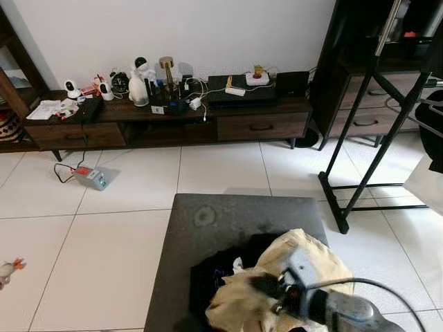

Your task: Hang hanger

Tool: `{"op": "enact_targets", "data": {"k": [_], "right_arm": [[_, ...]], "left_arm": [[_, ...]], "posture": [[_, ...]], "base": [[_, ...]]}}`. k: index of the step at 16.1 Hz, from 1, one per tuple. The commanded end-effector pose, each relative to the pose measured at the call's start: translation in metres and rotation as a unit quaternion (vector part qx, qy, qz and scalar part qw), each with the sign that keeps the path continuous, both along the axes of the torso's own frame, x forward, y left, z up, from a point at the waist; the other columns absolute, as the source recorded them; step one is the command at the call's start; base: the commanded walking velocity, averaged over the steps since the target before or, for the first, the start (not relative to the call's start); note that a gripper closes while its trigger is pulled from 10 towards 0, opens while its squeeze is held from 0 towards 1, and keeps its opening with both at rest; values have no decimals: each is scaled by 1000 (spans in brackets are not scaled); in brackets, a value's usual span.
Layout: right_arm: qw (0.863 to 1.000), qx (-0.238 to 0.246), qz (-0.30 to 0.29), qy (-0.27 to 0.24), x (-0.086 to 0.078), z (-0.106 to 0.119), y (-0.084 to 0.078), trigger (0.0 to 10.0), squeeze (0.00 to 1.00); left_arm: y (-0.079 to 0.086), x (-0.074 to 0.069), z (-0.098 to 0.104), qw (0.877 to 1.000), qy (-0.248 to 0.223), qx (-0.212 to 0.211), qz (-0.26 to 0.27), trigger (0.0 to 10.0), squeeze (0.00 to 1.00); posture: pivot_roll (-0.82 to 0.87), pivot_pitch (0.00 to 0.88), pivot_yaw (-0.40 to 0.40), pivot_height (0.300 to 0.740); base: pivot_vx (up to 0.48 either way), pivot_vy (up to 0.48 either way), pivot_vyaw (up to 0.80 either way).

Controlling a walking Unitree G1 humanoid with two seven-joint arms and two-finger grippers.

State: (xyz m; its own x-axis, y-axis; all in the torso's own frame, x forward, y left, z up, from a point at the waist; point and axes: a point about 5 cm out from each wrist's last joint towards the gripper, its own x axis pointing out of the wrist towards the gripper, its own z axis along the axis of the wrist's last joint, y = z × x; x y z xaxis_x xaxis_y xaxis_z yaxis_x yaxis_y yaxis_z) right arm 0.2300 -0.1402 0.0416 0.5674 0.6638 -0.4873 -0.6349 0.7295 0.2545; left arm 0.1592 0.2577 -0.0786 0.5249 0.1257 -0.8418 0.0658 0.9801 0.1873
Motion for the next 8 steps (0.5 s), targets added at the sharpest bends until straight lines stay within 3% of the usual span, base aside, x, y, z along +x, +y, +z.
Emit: {"op": "enact_targets", "data": {"k": [1, 5, 7, 8], "right_arm": [[1000, 12, -14, 6, -1, -6, 2, 10000, 1000], [999, 17, -29, 6, 6, -10, 14, 10000, 1000], [997, 7, -82, 2, 15, -12, 9, 10000, 965], [993, -5, -121, 10, 20, -16, 3, 10000, 655]], "left_arm": [[3, -10, -4, 1000, 22, 5, -6, 10000, 0], [4, -10, -3, 1000, 21, 7, -5, 10000, 0], [5, -11, -3, 1000, 22, 7, -5, 10000, 0], [5, -11, -3, 1000, 23, 8, -5, 10000, 0]], "posture": [[16, 130, 45, 740], [28, 137, 50, 740], [27, 142, 53, 740], [23, 145, 54, 740]], "base": [[0, 0, 0], [0, 0, 0], [0, 0, 0], [0, 0, 0]]}}
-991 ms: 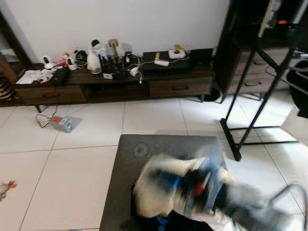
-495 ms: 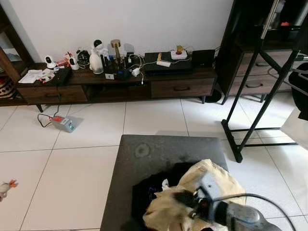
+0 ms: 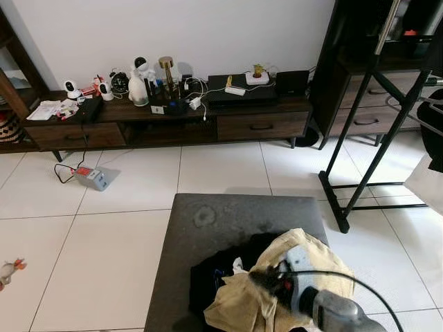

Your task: Hang hanger

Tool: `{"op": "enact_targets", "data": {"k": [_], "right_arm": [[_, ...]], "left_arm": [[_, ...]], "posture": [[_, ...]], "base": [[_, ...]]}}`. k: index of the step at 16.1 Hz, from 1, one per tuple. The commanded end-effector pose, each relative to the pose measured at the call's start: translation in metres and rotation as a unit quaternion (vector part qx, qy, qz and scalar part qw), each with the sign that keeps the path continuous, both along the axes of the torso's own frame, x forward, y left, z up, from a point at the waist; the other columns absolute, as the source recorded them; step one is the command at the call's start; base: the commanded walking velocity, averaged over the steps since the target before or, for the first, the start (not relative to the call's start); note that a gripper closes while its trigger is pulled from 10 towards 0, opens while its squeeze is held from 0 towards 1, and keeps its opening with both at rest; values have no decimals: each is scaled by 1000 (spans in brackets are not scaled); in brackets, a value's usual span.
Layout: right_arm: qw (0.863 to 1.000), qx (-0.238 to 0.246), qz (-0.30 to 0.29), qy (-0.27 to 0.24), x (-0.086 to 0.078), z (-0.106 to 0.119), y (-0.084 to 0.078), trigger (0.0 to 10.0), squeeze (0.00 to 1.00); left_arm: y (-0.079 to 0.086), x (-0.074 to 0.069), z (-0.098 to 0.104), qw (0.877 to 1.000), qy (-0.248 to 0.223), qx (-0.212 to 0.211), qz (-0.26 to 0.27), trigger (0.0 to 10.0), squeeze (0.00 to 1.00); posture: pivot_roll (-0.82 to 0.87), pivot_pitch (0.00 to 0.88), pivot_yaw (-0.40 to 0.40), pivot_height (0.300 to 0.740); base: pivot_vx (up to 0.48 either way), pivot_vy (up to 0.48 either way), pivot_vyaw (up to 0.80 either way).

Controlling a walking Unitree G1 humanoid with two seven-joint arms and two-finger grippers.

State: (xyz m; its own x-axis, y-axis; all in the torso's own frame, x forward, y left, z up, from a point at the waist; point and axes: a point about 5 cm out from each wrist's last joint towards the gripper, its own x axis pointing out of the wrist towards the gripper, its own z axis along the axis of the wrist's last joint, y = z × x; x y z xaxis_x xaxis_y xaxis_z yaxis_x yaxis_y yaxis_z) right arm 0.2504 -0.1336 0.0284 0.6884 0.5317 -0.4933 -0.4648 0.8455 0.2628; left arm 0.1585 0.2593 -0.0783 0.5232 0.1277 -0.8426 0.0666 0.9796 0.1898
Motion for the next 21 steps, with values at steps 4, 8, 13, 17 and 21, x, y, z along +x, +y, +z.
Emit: {"op": "enact_targets", "data": {"k": [4, 8, 13, 17, 21], "right_arm": [[994, -17, -95, 48, -3, -17, -18, 10000, 0], [991, 71, -103, 49, -6, 1, -16, 10000, 1000], [989, 72, -132, -4, -9, 24, -44, 10000, 1000], [937, 34, -345, -52, 11, 16, -106, 10000, 0], [892, 2, -452, 28, 14, -21, -126, 10000, 1000]], "left_arm": [[4, -10, -3, 1000, 23, 7, -8, 10000, 0], [4, -11, -3, 1000, 24, 7, -9, 10000, 0], [4, -9, -3, 1000, 24, 6, -13, 10000, 0], [6, -8, -1, 999, 24, 9, -18, 10000, 0], [12, -9, 0, 999, 29, 18, -25, 10000, 0]], "posture": [[22, 152, 57, 740], [25, 156, 57, 740], [10, 159, 58, 740], [9, 169, 81, 740], [43, 190, 121, 740]], "base": [[0, 0, 0], [0, 0, 0], [0, 0, 0], [0, 0, 0], [0, 0, 0]]}}
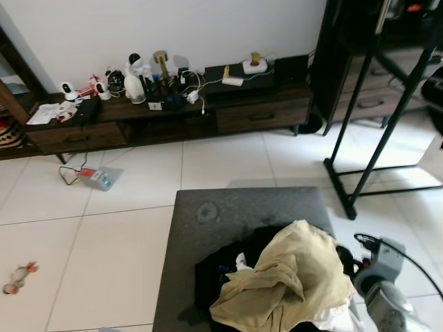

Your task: Hang hanger

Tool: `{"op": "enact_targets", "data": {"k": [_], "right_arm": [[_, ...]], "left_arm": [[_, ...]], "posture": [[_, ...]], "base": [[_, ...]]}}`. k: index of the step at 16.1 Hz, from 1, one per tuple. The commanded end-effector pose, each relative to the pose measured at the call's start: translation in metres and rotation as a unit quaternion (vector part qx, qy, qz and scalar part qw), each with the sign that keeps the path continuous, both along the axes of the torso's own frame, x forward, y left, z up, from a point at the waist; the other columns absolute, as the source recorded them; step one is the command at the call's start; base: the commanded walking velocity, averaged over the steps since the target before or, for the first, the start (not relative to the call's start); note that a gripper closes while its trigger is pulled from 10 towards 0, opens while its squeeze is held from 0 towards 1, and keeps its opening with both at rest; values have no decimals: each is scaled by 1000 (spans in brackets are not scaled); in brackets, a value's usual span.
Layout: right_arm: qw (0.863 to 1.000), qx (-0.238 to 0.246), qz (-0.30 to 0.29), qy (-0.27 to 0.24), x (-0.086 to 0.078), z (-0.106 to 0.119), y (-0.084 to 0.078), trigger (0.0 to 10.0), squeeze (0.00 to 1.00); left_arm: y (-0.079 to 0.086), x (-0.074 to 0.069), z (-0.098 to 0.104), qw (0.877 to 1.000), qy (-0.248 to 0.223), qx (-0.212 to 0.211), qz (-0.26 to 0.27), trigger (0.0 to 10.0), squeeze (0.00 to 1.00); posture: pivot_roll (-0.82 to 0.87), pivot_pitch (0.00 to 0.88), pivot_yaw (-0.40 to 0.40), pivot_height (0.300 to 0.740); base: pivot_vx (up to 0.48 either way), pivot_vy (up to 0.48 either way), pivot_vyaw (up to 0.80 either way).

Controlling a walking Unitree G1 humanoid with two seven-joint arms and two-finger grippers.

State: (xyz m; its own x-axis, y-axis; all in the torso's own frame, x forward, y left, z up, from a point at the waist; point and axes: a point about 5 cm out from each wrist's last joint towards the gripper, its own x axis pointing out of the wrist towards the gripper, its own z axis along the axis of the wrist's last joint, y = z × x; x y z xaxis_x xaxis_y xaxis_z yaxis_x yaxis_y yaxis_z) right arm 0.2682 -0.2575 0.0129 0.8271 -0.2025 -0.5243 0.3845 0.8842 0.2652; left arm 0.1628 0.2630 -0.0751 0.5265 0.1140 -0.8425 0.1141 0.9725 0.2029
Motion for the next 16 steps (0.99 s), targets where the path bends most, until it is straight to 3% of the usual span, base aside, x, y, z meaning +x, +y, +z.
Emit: {"op": "enact_targets", "data": {"k": [1, 2, 3, 6, 8, 9, 12, 16], "right_arm": [[999, 14, -47, 18, -5, -10, -7, 10000, 1000], [997, 24, -68, 21, -4, -13, -11, 10000, 690], [997, 27, -71, 20, -4, -13, -12, 10000, 0], [995, 42, -88, -17, -2, -8, -21, 10000, 0], [989, 101, -109, -4, -11, -20, -23, 10000, 0], [986, 127, -109, -7, -11, -23, -20, 10000, 0], [983, 184, -27, 7, -15, -38, 15, 10000, 0], [977, 213, -28, 0, -16, -42, 25, 10000, 0]], "left_arm": [[10, -14, -3, 1000, 28, 13, -1, 10000, 0], [12, -15, -2, 1000, 28, 15, -1, 10000, 0], [12, -15, -2, 999, 28, 16, -1, 10000, 0], [15, -18, -2, 999, 29, 19, 0, 10000, 0], [16, -18, -2, 999, 31, 21, -7, 10000, 0], [17, -18, -2, 999, 32, 21, -9, 10000, 0], [19, -20, -1, 999, 33, 24, -11, 10000, 0], [20, -21, -1, 999, 34, 27, -17, 10000, 0]], "posture": [[57, 195, 130, 740], [68, 204, 135, 740], [76, 205, 136, 740], [90, 217, 144, 740], [92, 232, 155, 740], [94, 233, 157, 740], [113, 242, 162, 740], [127, 241, 168, 740]], "base": [[0, 0, 0], [0, 0, 0], [0, 0, 0], [0, 0, 0], [0, 0, 0], [0, 0, 0], [0, 0, 0], [0, 0, 0]]}}
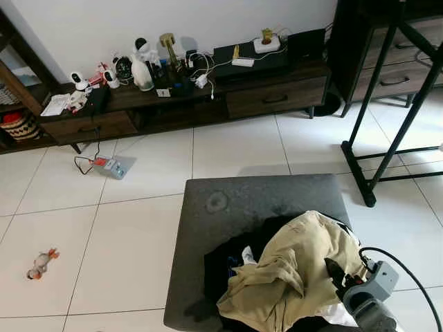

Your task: Hang hanger

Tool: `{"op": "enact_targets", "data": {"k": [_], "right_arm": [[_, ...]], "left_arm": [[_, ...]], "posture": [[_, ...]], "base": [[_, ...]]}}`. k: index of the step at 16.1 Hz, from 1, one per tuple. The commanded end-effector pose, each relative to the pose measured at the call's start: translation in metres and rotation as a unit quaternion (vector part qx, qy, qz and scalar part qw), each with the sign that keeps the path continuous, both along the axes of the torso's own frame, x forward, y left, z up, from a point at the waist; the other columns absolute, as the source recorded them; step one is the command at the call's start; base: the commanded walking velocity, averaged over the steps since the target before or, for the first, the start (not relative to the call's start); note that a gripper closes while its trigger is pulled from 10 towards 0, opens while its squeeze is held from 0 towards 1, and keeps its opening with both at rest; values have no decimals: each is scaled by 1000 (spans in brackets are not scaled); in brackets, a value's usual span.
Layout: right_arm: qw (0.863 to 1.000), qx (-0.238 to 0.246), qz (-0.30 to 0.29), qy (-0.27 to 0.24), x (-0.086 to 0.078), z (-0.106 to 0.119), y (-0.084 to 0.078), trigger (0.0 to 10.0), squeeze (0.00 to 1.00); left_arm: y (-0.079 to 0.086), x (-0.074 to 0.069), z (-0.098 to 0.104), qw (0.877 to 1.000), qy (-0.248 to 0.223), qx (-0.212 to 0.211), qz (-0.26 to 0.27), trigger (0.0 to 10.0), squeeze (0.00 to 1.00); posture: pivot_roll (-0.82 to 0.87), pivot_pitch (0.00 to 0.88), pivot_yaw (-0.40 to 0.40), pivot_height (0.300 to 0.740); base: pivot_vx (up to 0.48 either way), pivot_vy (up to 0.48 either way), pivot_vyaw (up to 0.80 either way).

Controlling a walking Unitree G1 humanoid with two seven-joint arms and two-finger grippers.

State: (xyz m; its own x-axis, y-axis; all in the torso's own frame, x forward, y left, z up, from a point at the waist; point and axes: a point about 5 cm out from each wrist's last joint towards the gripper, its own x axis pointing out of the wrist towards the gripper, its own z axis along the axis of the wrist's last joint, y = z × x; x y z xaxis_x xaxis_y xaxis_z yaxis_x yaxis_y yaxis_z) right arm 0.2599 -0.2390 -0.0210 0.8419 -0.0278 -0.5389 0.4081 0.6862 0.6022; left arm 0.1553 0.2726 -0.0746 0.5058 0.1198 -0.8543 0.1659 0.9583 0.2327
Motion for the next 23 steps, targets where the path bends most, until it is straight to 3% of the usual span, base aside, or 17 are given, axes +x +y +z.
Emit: {"op": "enact_targets", "data": {"k": [1, 2, 3, 9, 14, 16, 18, 20, 23], "right_arm": [[1000, 25, 6, 11, -7, -9, 10, 10000, 0], [999, 24, 20, 7, -5, -8, 15, 10000, 0], [999, 30, 20, 1, -3, -8, 18, 0, 0], [997, 35, 54, -43, 6, 0, 32, 0, 0], [994, 23, 84, -69, 2, -1, 42, 0, 0], [989, 6, 126, -77, -5, -1, 51, 0, 0], [974, -13, 203, -94, -20, 3, 65, 0, 0], [932, -63, 341, -102, -54, 13, 79, 0, 0], [892, -74, 430, -121, -79, 31, 83, 0, 0]], "left_arm": [[11, -13, -2, 1000, 19, 11, 5, 10000, 0], [11, -13, -1, 1000, 19, 12, 4, 10000, 0], [11, -13, -1, 1000, 19, 12, 3, 10000, 0], [10, -12, -1, 1000, 19, 11, 1, 10000, 0], [8, -10, -1, 1000, 18, 9, 1, 10000, 0], [7, -10, -2, 1000, 17, 8, 1, 10000, 0], [6, -9, -2, 1000, 15, 6, 2, 10000, 0], [5, -8, -2, 1000, 14, 5, 2, 10000, 0], [4, -7, -2, 1000, 14, 3, 0, 10000, 0]], "posture": [[128, 239, 168, 740], [128, 238, 167, 740], [128, 238, 167, 740], [118, 232, 161, 740], [104, 227, 149, 740], [102, 223, 143, 740], [96, 224, 135, 740], [82, 228, 129, 740], [61, 231, 124, 740]], "base": [[0, 0, 0], [0, 0, 0], [0, 0, 0], [0, 0, 0], [0, 0, 0], [0, 0, 0], [0, 0, 0], [0, 0, 0], [0, 0, 0]]}}
